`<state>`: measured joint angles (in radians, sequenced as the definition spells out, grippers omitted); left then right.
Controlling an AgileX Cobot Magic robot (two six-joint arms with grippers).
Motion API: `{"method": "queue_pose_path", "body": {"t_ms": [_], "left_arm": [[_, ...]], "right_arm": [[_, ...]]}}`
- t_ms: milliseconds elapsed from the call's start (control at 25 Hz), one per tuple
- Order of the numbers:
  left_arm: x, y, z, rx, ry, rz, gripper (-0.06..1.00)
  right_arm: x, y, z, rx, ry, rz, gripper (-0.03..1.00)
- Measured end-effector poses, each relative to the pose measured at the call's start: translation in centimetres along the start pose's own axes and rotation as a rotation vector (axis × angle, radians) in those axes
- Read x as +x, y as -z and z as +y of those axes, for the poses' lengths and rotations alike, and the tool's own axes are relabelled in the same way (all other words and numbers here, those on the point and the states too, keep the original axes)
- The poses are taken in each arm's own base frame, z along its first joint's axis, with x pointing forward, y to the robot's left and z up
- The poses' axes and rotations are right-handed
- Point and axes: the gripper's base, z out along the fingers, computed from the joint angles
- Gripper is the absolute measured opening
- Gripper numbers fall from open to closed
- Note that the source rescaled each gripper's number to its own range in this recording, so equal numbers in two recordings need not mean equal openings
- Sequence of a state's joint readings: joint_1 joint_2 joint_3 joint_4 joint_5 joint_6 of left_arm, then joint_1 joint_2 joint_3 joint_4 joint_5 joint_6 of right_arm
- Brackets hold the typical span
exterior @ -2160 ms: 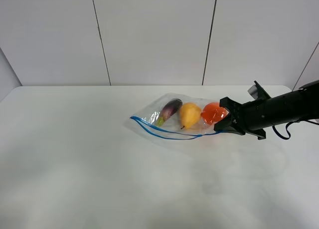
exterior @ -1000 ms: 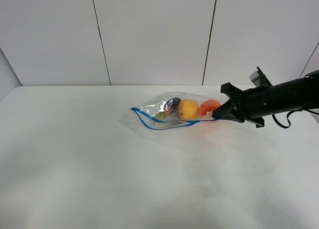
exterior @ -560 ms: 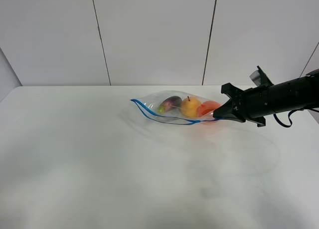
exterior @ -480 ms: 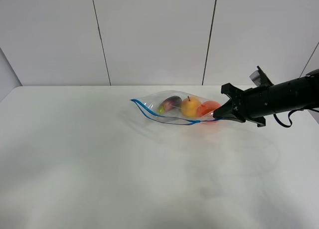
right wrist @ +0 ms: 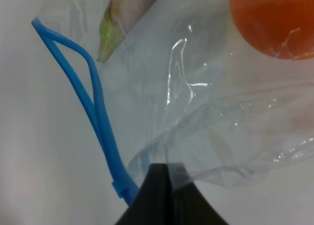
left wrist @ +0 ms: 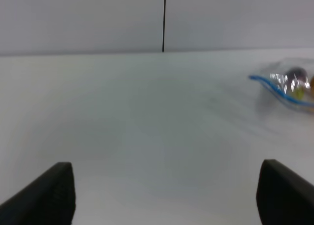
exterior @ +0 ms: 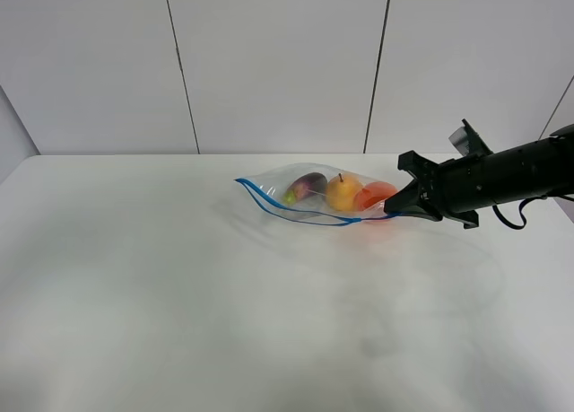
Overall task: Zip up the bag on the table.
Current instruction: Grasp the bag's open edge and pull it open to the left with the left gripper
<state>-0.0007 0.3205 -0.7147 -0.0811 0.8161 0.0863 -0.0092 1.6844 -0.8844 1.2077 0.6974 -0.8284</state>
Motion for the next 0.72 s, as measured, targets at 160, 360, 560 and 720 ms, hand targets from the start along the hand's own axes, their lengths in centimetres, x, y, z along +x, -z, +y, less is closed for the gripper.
{"method": "queue_pose_path", "body": {"t_ms": [160,360,560,720], "left_arm": [[-3.4,-4.8,0.5,-0.008,-0.002,0.028,1.0],[-4.9,-12.3,1.0,-0.007,-0.053,0.148,1.0],[-3.4,-18.5,1.3,0.004,-0.042,0.309,1.0],[-2.8,-20.1,1.1,0.023,-0.015,0.344,1.0]], "right_arm": [[0.0,0.0,0.0,0.003,0.005,0.003,0.0],[0.1,0.0,-0.1,0.014,0.022,0.012,0.0],[0.2,0.0,-0.2,0.023,0.038,0.021,0.0],[0.2,0.0,-0.3,0.031,0.046,0.024,0.0]]}}
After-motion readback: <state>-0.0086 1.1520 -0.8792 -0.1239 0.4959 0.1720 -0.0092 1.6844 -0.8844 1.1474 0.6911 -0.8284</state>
